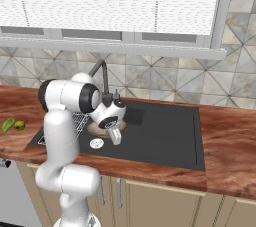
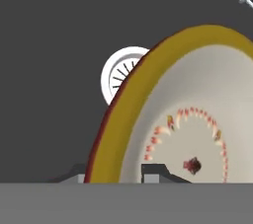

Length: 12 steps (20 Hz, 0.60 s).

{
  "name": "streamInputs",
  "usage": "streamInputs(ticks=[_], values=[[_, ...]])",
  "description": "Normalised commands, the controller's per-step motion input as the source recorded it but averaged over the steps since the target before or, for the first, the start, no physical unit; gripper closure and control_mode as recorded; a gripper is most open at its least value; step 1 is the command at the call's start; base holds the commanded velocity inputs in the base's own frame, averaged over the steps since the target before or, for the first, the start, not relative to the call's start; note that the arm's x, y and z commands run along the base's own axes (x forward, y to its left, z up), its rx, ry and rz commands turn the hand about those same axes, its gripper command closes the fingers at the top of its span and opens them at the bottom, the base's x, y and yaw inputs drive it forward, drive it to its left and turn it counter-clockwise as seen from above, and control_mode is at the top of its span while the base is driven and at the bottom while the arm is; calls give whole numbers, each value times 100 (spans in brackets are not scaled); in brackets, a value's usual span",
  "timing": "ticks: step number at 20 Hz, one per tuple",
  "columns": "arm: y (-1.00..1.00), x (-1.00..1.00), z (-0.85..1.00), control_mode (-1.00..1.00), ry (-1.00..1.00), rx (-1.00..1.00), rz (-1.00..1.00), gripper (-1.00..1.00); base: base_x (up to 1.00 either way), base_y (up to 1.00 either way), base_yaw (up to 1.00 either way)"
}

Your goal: Remove the mango and pear from the sink. Then move the bowl and cup from the counter to the sink for washing.

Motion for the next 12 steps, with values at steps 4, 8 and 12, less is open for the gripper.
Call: streamInputs(ticks=[4,8,12], values=[[0,13,-30,-100,0,0,5,100,0,0,0],[0,17,-25,-100,2,0,5,100,0,0,0],[2,19,-25,-100,4,0,4,100,0,0,0]])
